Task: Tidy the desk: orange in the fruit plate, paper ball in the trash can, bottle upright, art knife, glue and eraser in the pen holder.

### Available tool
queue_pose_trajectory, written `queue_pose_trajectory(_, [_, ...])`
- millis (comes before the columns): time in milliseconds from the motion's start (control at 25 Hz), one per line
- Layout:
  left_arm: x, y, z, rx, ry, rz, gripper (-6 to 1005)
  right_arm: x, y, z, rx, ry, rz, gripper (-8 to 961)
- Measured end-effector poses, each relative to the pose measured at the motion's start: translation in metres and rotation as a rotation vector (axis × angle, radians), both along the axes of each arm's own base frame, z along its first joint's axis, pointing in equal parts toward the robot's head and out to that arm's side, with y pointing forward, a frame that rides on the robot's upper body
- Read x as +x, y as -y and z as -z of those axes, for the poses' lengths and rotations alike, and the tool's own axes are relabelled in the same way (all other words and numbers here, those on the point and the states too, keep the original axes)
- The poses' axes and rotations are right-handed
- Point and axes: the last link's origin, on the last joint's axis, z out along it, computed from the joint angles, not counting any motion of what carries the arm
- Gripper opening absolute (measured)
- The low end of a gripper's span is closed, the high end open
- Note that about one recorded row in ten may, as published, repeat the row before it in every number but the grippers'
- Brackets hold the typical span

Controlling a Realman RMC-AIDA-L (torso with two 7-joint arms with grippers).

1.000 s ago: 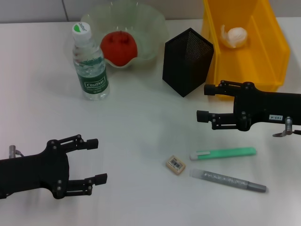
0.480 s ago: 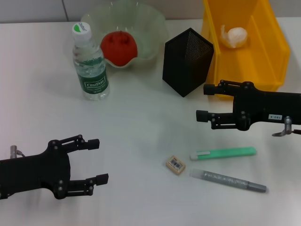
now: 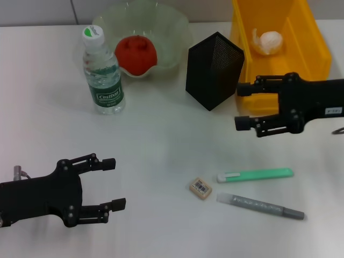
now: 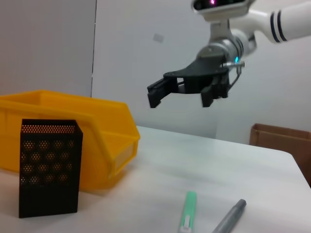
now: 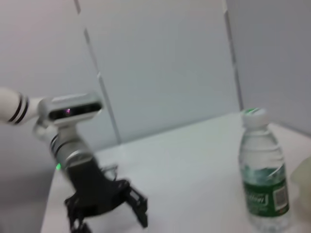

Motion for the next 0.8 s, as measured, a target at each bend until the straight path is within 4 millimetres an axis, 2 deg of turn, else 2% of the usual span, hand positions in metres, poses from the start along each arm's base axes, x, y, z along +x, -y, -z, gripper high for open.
queue_pose_trajectory(160, [0.0, 0.002, 0.001, 0.0, 0.009, -0.005, 832, -0.022, -0.009, -0.017, -0.082, 0.138, -0.046, 828])
queue_pose_trajectory(360, [0.001, 0.004, 0.002, -0.005, 0.02, -0.004, 832, -0.051, -0.022, -0.028, -0.172, 0.337, -0.105, 828])
queue_pose_trajectory(800, [0.003, 0.006, 0.002, -0.012, 0.039, -0.006, 832, -0.091, -0.035, -0.011, -0.247, 0.623, -0.217, 829])
